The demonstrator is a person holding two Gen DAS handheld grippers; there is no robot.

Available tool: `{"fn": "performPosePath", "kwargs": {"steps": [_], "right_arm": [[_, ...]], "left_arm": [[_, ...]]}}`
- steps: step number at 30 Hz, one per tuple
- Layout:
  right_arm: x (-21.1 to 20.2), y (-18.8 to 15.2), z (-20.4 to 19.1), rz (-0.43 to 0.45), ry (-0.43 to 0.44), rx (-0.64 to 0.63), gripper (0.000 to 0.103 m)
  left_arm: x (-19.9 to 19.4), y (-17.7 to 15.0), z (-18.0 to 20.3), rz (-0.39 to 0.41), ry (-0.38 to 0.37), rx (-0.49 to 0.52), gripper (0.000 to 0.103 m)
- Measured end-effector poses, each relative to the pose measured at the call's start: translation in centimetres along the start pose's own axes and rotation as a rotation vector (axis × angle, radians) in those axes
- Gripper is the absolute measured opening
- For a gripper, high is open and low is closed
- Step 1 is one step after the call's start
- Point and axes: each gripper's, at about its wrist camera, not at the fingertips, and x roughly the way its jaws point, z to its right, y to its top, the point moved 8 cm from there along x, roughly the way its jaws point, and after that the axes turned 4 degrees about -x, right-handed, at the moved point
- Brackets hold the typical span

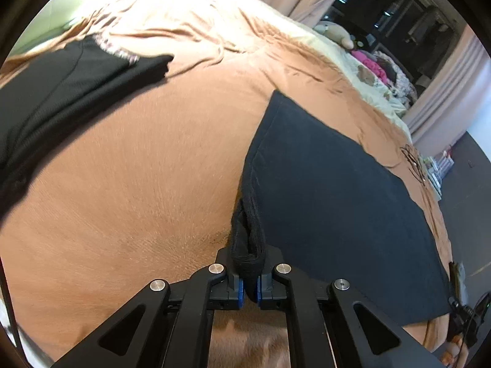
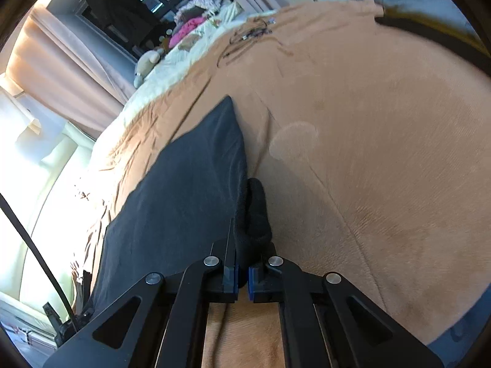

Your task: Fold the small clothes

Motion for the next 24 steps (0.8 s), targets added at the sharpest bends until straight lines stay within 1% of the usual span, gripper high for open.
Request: {"fn": "performPosePath", "kwargs": {"steps": [4,8,12,15,19,21,22,24], "right_arm": [[-1.8,-0.7,-0.5,0.01,0.01,-0.006,0.0],[-4.0,-2.4,-0.4,0.009,0.005,-0.037,0.0],[-5.8,-3.6,0.6,-0.014,-0.007,-0.048,0.0],[-6.7,-4.5,0.7,-0.021,-0.033,-0.079,0.0],[-8.0,-5.0,0.4,-0.023,-0.057,-0.119,0.0],[-8.0,-5.5,0.0,-0.06,-0.106,-0.163,0.0],[-8.1,-5.8,-0.3,-0.072,-0.146,-0.194,0.001],[-8.7,-6.3,-1.2,-0.078,-0.247,-0.276,0.006]], "left_arm": [[-1.5,0.6,0.2,0.003,-0.029,-0.015,0.005],[-3.5,0.0,-0.4,-0.005,-0.065,-0.024,0.005],[-5.6,-1.5,-1.2,-0.011,-0.1,-0.029,0.005],[-6.7,-2.9,-1.7,-0.015,-0.106,-0.028,0.005],[-7.7,-4.3,-2.4,-0.01,-0.13,-0.064,0.005],[-7.7,-4.7,-2.6,-0.007,-0.132,-0.067,0.005],[-7.5,-4.9,-2.7,-0.011,-0.136,-0.067,0.005],[-7.3,-4.9,-2.9,-0.005,-0.16,-0.082,0.005]]}}
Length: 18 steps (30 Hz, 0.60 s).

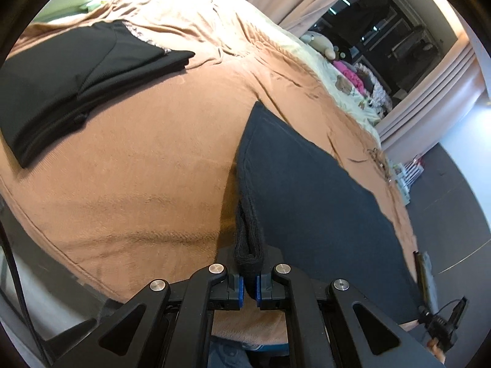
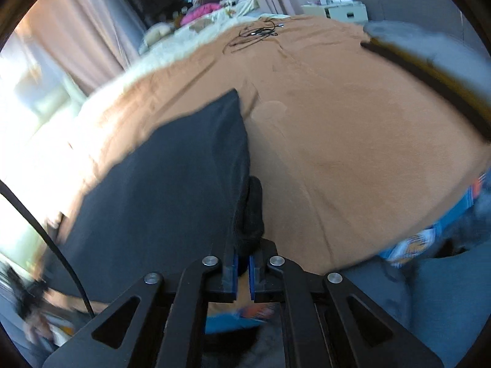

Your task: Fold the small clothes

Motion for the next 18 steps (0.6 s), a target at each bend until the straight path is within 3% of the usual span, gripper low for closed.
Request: {"fn": "performPosePath", "kwargs": {"steps": [2,6,12,18], "right_arm": [[-0.8,0.2,-0.4,-0.004,-0.069,-0.03,0.009],[-3.2,1.8,-3.3,0.037,-0.094,-0.103,0.009],[-2.5,1.8,-10.0,-0.005,0.055,-0.165,0.009],[-0.7,0.8,-17.5,-0.059,0.147,-0.29,0.009]], "left_arm": [[0.2,0.1,-0.2,0.014,-0.016,-0.013,0.005],[0.5,-0.4,-0.4,0.016,-0.017,-0.004,0.005],[1.2,-0.8,-1.4,-0.003,-0.051,-0.051,0.005],[1.6,-0.7,-1.8,-0.027,-0.076,-0.086,0.005]]}}
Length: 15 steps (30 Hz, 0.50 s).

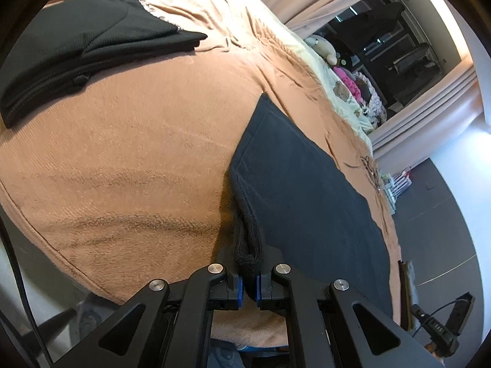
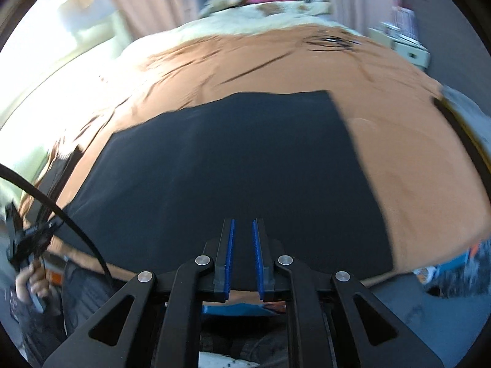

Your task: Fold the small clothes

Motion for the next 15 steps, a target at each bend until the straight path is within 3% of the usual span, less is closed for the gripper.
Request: {"fn": "performPosePath", "kwargs": {"steps": [3,15], "right_arm": [[2.1,0.1,-3.2,-0.045,0.059,-0.031,0.009],[9.8,-0.4,-8.6,-0.161,0.097,-0.163,0.009]], "left_arm": [[0.0,0.0,0.1,-0.005,-0.027,-0.029,0.005],[0.5,-1.9,-0.6,-0.058,-0.05,-0.079,0.005]]}}
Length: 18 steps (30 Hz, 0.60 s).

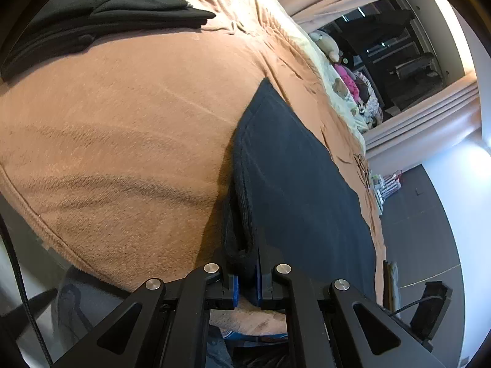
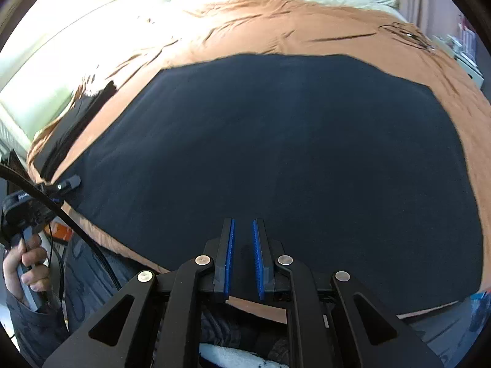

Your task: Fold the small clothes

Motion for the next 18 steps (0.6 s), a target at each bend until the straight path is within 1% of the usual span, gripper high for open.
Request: {"fn": "performPosePath", "kwargs": {"steps": [3,6,7,8,9,10,11,14,15,16,17,18], "right_arm": [[1.8,-0.2,-0.3,-0.037,-0.001,-0.007,0.009],[2.1,-0.5,-0.4,-0.042,-0.004,-0.012,0.009],[2.0,-0.6,-0.5,-0.049,0.004,-0.01,0.009],[1.9,-0.8,-0.6,-0.058,0.011,-0.011,0.009],[1.8,-1.0,-0.7,-0.069,0.018,-0.014,0.009],[1.8,-1.3,-0.8,-0.081,0.026,-0.015,0.009],[1.8,-1.5,-0.8,-0.093,0.031,-0.021,0.009],[1.6,-1.1,-0.6,-0.094,0.032,-0.026,0.009],[1.7,-0.7,-0.6,-0.085,0.029,-0.024,0.009],[1.7,-0.3,-0.4,-0.076,0.021,-0.023,0.009],[1.8,0.0,-0.1,-0.071,0.014,-0.022,0.009],[1.5,0.0,0.1,-0.07,0.015,-0.017,0.009]], "left_arm": [[0.0,-0.2,-0.5,-0.002,-0.012,-0.021,0.006],[-0.1,-0.4,-0.5,-0.001,-0.023,-0.03,0.006],[-0.2,-0.4,-0.4,0.0,-0.027,-0.03,0.007],[-0.2,-0.4,-0.3,0.001,-0.028,-0.03,0.017],[-0.3,-0.4,-0.2,0.003,-0.026,-0.027,0.023],[-0.3,-0.3,-0.2,0.007,-0.031,-0.026,0.035],[-0.3,-0.2,-0.1,0.011,-0.04,-0.026,0.038],[0.0,-0.2,0.0,0.016,-0.021,-0.011,0.037],[0.1,-0.1,0.1,0.015,-0.015,-0.013,0.035],[0.2,-0.1,0.0,0.019,-0.003,-0.014,0.025],[0.2,-0.1,-0.1,0.02,0.007,-0.015,0.013],[0.3,-0.1,-0.3,0.019,0.012,-0.017,0.009]]}}
